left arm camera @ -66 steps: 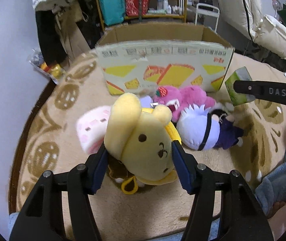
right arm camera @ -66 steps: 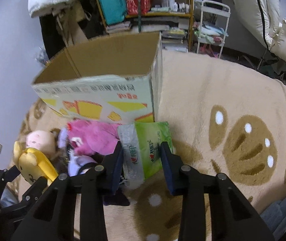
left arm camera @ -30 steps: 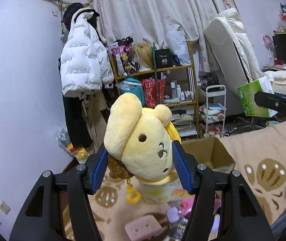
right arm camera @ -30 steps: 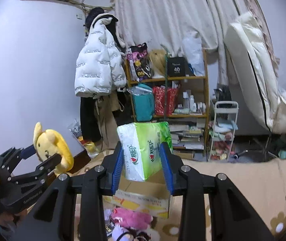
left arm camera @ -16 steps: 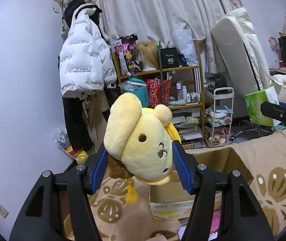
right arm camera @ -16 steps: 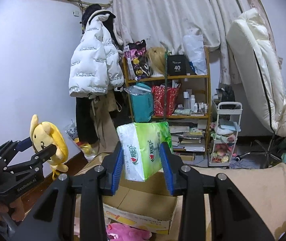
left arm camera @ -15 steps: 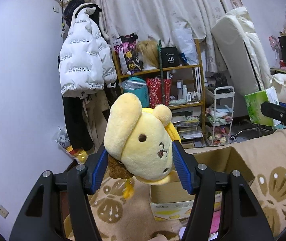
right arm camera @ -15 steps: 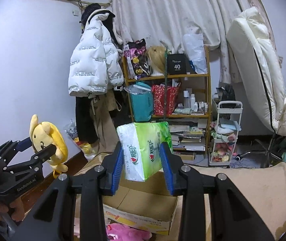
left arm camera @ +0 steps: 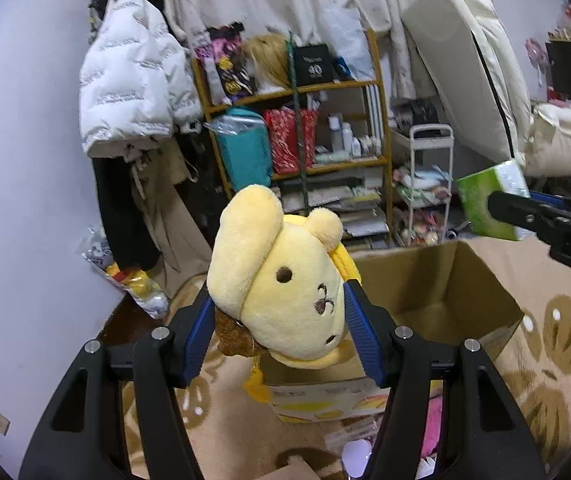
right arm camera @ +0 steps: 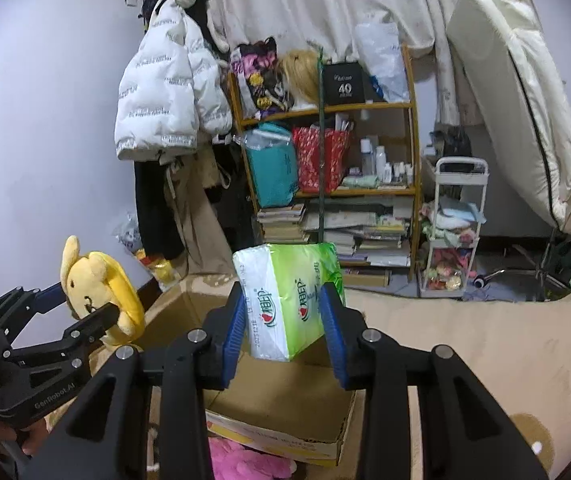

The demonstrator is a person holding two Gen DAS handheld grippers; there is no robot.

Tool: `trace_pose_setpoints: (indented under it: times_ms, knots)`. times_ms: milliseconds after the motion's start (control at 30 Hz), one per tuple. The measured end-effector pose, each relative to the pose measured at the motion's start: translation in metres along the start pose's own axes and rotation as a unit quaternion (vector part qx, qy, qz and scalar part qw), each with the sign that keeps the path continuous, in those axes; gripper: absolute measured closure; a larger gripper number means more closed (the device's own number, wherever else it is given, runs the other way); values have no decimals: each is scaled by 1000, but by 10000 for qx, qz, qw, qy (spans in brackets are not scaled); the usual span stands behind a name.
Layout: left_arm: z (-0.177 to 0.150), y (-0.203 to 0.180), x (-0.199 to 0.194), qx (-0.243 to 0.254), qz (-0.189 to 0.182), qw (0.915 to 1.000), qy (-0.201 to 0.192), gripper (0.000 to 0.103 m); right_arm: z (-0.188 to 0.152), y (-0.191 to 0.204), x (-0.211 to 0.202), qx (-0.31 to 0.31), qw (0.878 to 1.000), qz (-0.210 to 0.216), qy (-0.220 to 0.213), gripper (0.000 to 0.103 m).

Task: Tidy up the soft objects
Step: 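Carry the yellow bear and tissue pack over the box with both tools, then open both tools to drop the bear and tissue pack into the box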

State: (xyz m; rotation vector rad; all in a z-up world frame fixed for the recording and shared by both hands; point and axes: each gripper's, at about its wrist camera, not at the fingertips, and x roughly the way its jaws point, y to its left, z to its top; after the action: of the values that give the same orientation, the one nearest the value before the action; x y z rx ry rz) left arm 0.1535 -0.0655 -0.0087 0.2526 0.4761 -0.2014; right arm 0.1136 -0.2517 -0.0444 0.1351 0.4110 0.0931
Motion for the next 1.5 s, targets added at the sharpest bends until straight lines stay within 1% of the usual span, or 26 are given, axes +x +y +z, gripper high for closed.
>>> trace_pose_setpoints:
  times_ms: [167, 267, 367, 433, 500, 633, 667, 733, 867, 933, 1067, 1133, 1267, 1333, 1400, 1500]
  knots:
    - [-11, -14, 13, 180, -195, 9995, 167, 42, -9, -3, 16, -9, 9998, 57, 202, 64]
    - [-16, -21, 18, 275, -210, 9991, 252, 41, -13, -6, 23, 83, 9993, 135, 337, 64]
    - [-17, -22, 20, 266, -210, 9990, 302, 37, -17, -9, 29, 200, 9983, 212, 499, 63]
    - [-17, -21, 21, 243, -128, 9991, 310, 23, -19, -10, 32, 257, 9976, 243, 592, 63]
    - [-18, -20, 20, 231, 40, 9993, 297, 16, -22, -11, 35, 312, 9967, 265, 695, 63]
    - [-21, -17, 19, 206, 29, 9990, 401, 16, -26, -8, 37, 193, 9964, 222, 790, 62]
    - [-22, -16, 18, 205, 41, 9989, 424, 16, -26, -6, 37, 145, 9964, 186, 816, 60]
    - [-23, -14, 18, 199, 83, 9986, 486, 15, -28, -5, 36, 129, 9963, 146, 842, 48]
    - [-25, -11, 13, 141, 81, 9980, 610, 15, -30, -5, 30, 233, 9955, 73, 919, 40]
    - [-26, -11, 8, 193, 134, 9978, 614, 15, -30, -5, 25, 257, 9954, 33, 917, 31]
    - [-27, -10, 0, 231, 207, 9971, 691, 15, -30, -7, 11, 359, 9954, 3, 886, 22]
    - [-28, -9, -4, 238, 263, 9961, 805, 15, -31, -8, 3, 393, 9955, -22, 859, 14]
    - [-29, -3, -17, 238, 396, 9952, 862, 13, -33, -6, -9, 390, 9955, -105, 858, 12]
    - [-31, 2, -24, 186, 447, 9947, 906, 10, -34, -1, -15, 296, 9957, -147, 868, 12]
    - [-33, 6, -30, 138, 490, 9942, 945, 10, -36, 2, -21, 229, 9957, -174, 875, 11]
    - [-38, 12, -38, 66, 443, 9935, 1050, 9, -38, 8, -32, 195, 9958, -191, 875, 11]
